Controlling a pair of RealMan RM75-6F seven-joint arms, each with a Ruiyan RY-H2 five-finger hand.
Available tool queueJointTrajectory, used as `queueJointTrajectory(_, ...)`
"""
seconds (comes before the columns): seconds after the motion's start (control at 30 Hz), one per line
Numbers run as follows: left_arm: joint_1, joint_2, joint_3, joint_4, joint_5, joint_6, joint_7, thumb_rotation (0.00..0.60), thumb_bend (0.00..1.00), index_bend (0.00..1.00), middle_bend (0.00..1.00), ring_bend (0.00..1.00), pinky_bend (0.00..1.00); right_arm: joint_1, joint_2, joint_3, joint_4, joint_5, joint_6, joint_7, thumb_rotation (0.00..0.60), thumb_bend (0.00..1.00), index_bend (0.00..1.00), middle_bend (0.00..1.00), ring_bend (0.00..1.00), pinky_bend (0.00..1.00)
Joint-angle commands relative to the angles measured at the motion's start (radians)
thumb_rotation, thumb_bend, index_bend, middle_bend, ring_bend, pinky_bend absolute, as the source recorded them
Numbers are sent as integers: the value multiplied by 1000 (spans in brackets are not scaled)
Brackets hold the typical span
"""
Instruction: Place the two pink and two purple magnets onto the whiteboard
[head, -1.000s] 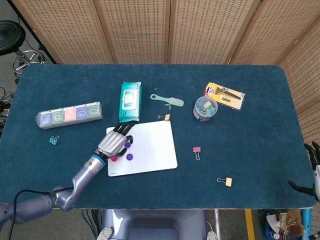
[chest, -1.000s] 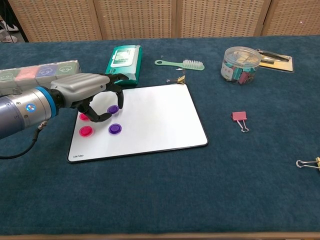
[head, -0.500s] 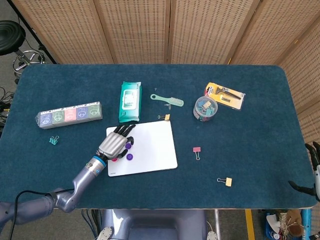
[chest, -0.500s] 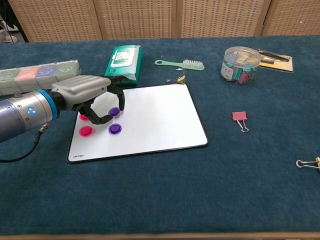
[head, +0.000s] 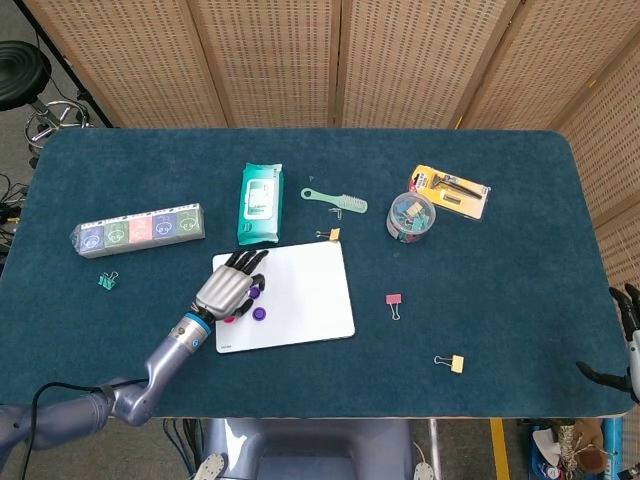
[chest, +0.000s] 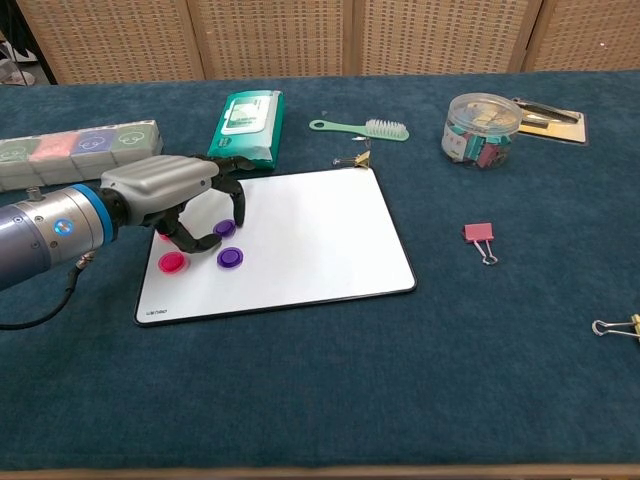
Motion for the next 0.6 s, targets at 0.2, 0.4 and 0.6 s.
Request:
queueJointTrajectory(0.2,2,1,4,3,-2,7,7,600,420,506,0,0,0,-1,2,1,0,0,1,4,600,0,0,0,0,0)
queueJointTrajectory(0.4,4,10,7,-5,-8,8,23,600,418,447,0,0,0,0,2,0,0,0,0,5,600,0,0,0,0,0)
queueJointTrajectory(0.6,0,22,6,-20,-13,-2,17,600,416,405,0,0,0,-1,3,0,-2,-1,0,7,600,0,0,0,0,0)
